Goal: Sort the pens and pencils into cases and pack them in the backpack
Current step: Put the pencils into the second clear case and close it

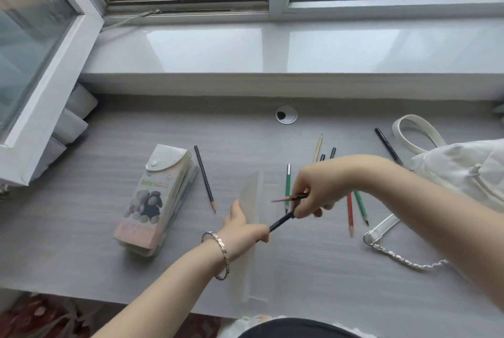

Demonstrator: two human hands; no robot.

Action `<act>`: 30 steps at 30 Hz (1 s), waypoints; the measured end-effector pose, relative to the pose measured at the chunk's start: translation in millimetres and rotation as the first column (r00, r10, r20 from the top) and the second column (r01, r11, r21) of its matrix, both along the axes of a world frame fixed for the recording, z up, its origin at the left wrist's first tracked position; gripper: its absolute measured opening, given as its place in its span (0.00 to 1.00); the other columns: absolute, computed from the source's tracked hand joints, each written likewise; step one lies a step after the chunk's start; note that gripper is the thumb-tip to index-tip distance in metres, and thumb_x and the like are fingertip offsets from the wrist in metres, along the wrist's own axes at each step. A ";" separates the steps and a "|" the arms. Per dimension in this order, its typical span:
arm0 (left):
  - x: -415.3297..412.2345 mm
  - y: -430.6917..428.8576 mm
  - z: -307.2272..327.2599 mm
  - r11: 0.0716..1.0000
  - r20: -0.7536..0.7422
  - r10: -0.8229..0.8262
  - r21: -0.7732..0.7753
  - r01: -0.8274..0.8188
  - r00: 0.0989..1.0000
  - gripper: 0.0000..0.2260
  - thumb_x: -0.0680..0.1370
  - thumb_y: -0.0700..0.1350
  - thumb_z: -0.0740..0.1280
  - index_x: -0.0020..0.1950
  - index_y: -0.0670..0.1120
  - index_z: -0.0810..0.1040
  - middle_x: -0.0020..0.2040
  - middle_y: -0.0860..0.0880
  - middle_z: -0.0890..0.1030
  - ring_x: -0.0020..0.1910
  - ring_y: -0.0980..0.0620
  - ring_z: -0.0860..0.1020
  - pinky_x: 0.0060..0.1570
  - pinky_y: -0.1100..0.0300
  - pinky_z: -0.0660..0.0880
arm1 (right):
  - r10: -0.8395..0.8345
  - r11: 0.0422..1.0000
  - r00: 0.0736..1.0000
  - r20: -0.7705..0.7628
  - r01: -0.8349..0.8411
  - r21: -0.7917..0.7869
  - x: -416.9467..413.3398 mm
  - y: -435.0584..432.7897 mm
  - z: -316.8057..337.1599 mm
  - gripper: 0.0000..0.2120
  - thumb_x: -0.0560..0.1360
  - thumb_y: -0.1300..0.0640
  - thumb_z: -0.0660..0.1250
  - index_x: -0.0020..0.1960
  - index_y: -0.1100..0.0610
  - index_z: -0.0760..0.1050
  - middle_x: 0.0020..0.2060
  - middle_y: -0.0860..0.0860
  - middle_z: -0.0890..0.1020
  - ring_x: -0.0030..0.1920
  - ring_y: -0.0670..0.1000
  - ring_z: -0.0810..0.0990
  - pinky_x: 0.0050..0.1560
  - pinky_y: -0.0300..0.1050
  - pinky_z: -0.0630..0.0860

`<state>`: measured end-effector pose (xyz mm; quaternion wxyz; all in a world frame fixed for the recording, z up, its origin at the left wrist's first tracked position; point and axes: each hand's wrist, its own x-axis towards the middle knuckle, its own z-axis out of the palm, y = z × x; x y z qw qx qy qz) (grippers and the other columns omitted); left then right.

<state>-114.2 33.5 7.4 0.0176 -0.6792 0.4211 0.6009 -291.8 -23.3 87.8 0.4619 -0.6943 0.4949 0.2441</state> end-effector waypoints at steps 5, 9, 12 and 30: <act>-9.0 9.5 3.0 0.999 -0.023 0.035 0.034 -0.034 0.999 0.53 0.48 0.56 0.65 0.72 0.58 0.47 0.68 0.44 0.66 0.65 0.41 0.68 0.64 0.43 0.68 | -0.203 0.979 0.969 0.137 0.200 0.042 13.1 -10.3 -18.3 0.15 0.70 0.53 0.71 0.56 0.54 0.76 0.32 0.45 0.79 0.31 0.46 0.72 0.33 0.37 0.69; -11.1 11.0 9.4 0.996 -0.094 0.091 -0.007 -0.092 0.991 0.49 0.51 0.52 0.65 0.71 0.57 0.50 0.64 0.43 0.69 0.62 0.43 0.69 0.63 0.45 0.70 | -0.454 0.891 0.867 0.206 0.438 0.122 13.3 -2.9 -31.6 0.17 0.72 0.49 0.69 0.55 0.59 0.75 0.30 0.49 0.74 0.30 0.48 0.68 0.29 0.38 0.64; -14.2 10.8 14.6 0.982 -0.190 0.189 0.018 -0.189 0.963 0.46 0.54 0.48 0.66 0.70 0.54 0.52 0.59 0.45 0.72 0.57 0.45 0.73 0.55 0.50 0.73 | -0.587 0.807 0.763 0.272 0.581 0.110 16.9 8.3 -42.4 0.14 0.74 0.46 0.64 0.50 0.57 0.74 0.31 0.50 0.68 0.29 0.48 0.65 0.27 0.38 0.62; -10.6 -3.2 20.0 0.831 -0.326 0.548 0.110 -0.545 0.771 0.18 0.73 0.33 0.58 0.60 0.47 0.64 0.40 0.46 0.71 0.32 0.49 0.72 0.35 0.57 0.71 | -0.628 0.561 0.578 0.522 0.800 -0.211 50.2 81.0 -59.3 0.20 0.80 0.60 0.52 0.71 0.53 0.62 0.60 0.54 0.78 0.59 0.51 0.76 0.55 0.40 0.71</act>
